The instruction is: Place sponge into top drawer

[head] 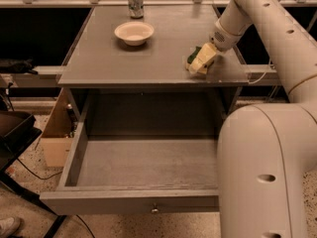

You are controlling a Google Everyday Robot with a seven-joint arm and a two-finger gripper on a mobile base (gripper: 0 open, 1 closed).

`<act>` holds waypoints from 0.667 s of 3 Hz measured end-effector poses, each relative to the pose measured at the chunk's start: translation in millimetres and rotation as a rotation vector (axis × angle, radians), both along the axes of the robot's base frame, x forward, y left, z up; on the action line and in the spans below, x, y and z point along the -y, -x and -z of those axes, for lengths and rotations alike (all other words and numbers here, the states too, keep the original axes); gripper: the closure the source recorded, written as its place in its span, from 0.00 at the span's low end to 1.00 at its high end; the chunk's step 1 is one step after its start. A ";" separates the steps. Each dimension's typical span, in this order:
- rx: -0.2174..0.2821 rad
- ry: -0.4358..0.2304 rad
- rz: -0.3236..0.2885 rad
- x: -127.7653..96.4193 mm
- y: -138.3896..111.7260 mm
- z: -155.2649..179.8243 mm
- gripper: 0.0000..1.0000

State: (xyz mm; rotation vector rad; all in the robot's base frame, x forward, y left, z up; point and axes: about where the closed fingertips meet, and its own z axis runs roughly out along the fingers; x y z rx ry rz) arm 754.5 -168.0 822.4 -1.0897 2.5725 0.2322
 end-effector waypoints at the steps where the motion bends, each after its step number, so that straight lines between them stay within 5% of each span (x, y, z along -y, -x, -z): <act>1: -0.001 -0.024 -0.028 -12.8 -5.8 8.6 0.18; 2: 0.011 -0.040 -0.056 -26.9 -11.1 7.0 0.50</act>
Offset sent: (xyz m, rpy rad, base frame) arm 0.0167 0.0396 0.0074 0.0584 -0.0292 0.0937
